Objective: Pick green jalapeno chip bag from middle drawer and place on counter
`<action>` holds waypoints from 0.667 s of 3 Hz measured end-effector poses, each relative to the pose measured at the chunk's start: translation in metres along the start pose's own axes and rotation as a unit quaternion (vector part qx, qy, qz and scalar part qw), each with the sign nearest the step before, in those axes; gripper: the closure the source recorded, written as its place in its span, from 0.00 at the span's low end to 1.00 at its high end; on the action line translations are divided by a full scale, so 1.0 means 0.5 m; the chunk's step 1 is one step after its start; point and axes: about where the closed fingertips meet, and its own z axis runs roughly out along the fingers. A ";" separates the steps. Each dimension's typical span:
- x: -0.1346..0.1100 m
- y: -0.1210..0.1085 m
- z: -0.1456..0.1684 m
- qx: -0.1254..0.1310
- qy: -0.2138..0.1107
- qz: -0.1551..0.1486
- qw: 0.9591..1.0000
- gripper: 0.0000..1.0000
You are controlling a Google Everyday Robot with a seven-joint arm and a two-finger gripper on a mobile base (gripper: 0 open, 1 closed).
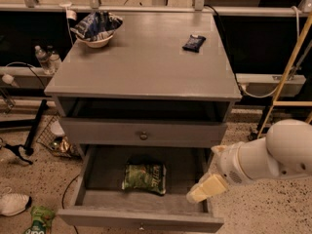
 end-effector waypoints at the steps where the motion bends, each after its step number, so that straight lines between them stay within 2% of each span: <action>1: 0.025 0.039 0.164 -0.042 -0.026 0.018 0.999 0.00; 2: 0.012 0.045 0.269 -0.057 -0.049 0.022 0.997 0.00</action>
Offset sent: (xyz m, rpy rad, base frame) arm 0.0335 0.1196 -0.1575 0.2161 0.0437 0.0267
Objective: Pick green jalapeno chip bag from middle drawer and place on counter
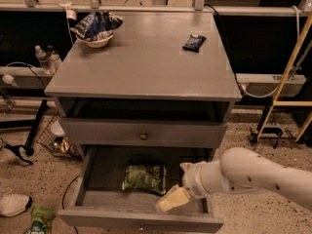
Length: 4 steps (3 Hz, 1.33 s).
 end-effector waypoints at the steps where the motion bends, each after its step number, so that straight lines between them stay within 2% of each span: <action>1: 0.005 -0.005 0.016 0.000 -0.004 0.005 1.000 0.00; 2: 0.017 -0.011 0.039 0.003 -0.001 0.013 1.000 0.00; 4: 0.039 -0.114 0.170 0.046 -0.029 0.003 0.998 0.00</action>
Offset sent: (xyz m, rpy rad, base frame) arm 0.0085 0.0077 -0.0419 -0.0059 0.0277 -0.0524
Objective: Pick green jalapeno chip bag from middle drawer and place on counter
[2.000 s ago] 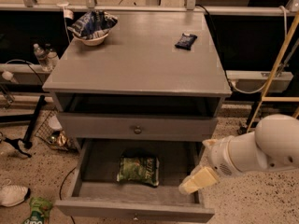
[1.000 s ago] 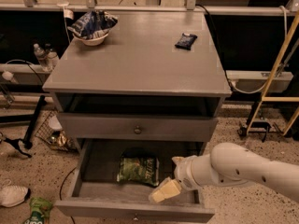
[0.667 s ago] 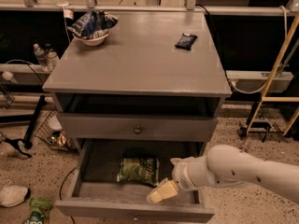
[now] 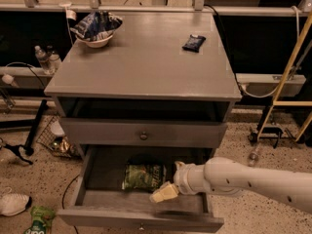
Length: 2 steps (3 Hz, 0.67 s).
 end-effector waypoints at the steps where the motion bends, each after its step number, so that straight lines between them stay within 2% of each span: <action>1: -0.003 -0.028 0.059 0.016 -0.022 -0.008 1.000 0.00; 2: 0.003 -0.040 0.121 0.021 -0.028 -0.006 0.999 0.00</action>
Offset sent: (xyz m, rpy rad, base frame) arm 0.0533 0.0486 -0.0815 0.0277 -0.0673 -0.0380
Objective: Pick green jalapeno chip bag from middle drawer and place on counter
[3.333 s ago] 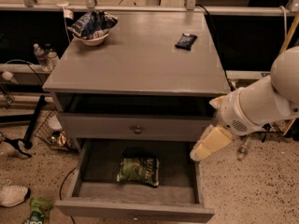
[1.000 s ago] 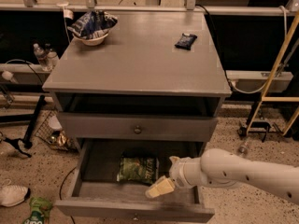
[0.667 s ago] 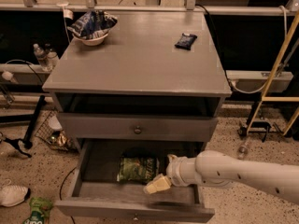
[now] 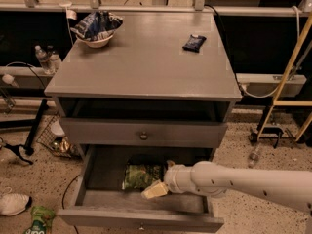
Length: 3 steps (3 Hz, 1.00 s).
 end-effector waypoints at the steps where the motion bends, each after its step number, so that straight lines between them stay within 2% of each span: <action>1: 0.000 0.003 0.057 -0.001 -0.009 0.003 1.000 0.00; 2: -0.009 0.013 0.108 -0.008 -0.017 -0.001 1.000 0.00; 3: -0.013 0.015 0.148 -0.014 -0.023 -0.001 1.000 0.18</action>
Offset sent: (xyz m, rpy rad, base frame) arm 0.0281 0.0674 -0.0481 0.0546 -0.0236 0.0263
